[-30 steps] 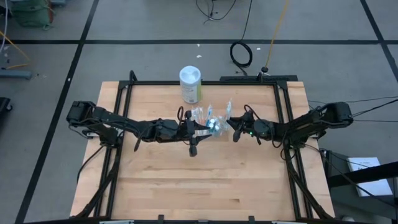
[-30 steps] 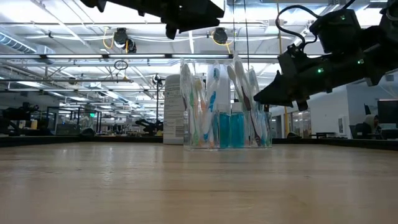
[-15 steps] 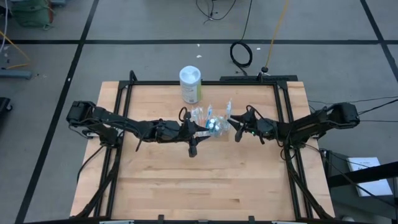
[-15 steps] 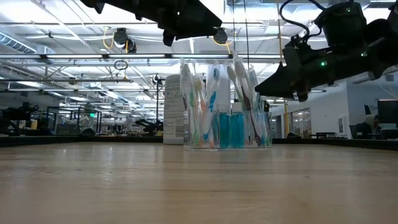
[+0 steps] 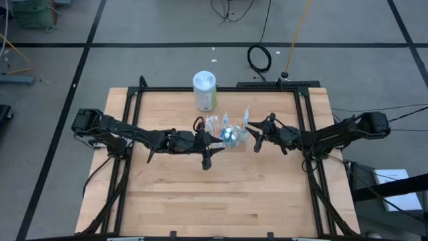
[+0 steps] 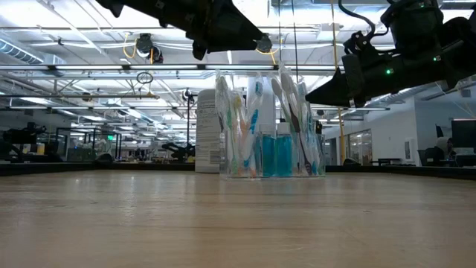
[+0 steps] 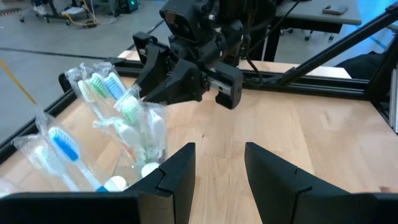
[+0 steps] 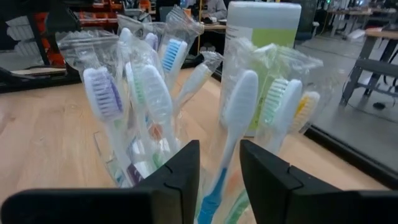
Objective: Pick & Place toothbrushing station
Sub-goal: Put the blue toothbrush into the transparent organizer, then return to Home Position
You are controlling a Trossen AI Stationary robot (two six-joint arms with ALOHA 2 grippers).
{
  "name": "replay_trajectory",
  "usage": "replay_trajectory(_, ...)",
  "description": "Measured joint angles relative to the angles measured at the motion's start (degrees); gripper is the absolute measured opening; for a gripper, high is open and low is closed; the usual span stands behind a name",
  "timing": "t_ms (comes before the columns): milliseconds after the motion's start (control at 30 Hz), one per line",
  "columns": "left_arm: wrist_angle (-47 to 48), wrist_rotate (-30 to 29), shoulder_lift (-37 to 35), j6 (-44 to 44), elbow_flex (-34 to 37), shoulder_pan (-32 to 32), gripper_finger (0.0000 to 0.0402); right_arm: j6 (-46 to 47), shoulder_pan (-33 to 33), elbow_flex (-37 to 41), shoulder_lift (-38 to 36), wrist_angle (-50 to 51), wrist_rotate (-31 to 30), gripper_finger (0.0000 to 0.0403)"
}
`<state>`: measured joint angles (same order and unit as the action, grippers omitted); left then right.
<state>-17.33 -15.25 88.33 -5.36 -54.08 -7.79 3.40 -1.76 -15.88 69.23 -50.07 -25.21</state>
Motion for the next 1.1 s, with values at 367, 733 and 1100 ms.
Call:
replay_trajectory(367, 1.73, 0.13, -0.63, -1.91, 0.0, 0.0, 0.0145, 4.44, -0.03, 0.0, -0.02, 0.6, 4.01, 0.0107)
replay_trajectory(733, 14.68, 4.25, -14.36, 0.71, -0.02, -0.04, 0.0145, -0.41, -0.04, 0.02, -8.48, 2.45, 14.78, 0.0105)
replay_trajectory(1100, 25.9, 3.18, -27.4, 2.85, -0.02, 0.0, 0.0145, -2.5, -3.0, -0.49, -31.26, 22.22, 20.99, 0.0105)
